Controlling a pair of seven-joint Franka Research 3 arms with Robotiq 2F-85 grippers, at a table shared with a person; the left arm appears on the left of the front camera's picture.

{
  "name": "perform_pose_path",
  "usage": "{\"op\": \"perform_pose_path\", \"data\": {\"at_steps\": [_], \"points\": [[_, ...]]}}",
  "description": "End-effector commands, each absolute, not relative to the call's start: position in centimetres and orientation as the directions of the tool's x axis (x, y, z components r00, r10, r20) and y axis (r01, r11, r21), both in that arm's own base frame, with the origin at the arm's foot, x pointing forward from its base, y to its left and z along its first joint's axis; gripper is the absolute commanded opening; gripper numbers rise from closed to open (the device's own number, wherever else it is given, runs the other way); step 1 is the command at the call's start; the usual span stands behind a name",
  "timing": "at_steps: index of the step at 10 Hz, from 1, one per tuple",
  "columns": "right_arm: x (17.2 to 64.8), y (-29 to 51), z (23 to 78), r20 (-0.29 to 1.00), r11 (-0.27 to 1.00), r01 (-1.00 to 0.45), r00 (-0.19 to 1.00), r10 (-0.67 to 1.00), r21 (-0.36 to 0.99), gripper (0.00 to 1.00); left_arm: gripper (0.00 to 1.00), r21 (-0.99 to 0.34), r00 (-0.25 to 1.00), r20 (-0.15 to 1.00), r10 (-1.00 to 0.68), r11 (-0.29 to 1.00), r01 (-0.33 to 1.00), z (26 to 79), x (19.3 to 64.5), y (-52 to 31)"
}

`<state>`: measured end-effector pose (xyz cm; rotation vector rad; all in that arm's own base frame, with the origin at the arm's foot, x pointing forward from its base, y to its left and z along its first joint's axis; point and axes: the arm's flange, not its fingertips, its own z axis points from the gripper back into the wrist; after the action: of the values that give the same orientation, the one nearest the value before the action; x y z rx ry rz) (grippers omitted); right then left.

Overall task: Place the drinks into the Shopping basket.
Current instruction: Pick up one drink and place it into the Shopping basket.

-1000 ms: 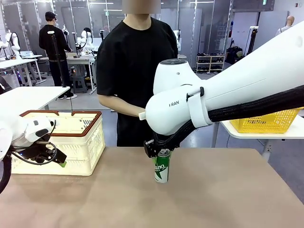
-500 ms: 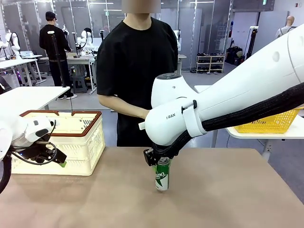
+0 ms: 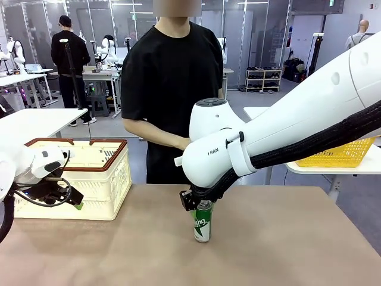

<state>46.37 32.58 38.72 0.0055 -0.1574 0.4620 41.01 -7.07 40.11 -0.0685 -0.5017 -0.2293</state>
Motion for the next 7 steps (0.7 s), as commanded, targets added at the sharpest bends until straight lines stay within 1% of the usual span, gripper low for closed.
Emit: {"op": "perform_pose_path", "data": {"at_steps": [1, 3, 6, 7], "points": [[47.06, 33.49, 38.52, 0.176, 0.912, -0.407, 0.895, 0.411, -0.056, 0.58, 1.0, -0.013, 0.853, 0.483, -0.197, 0.973, 0.232, 40.03, 41.09, -6.88], [47.13, 33.58, 38.28, 0.168, 0.911, -0.409, 0.896, 0.412, -0.057, 0.58, 1.0, -0.013, 0.853, 0.483, -0.197, 0.973, 0.232, 40.03, 41.09, -6.88], [46.93, 33.68, 38.27, 0.174, 0.906, -0.418, 0.889, 0.423, -0.068, 0.89, 1.0, -0.013, 0.853, 0.483, -0.197, 0.973, 0.232, 40.03, 41.09, -6.88], [46.92, 33.64, 38.48, 0.178, 0.904, -0.421, 0.887, 0.427, -0.071, 0.98, 1.0, -0.013, 0.853, 0.483, -0.197, 0.973, 0.232, 40.03, 41.09, -6.88]]}}
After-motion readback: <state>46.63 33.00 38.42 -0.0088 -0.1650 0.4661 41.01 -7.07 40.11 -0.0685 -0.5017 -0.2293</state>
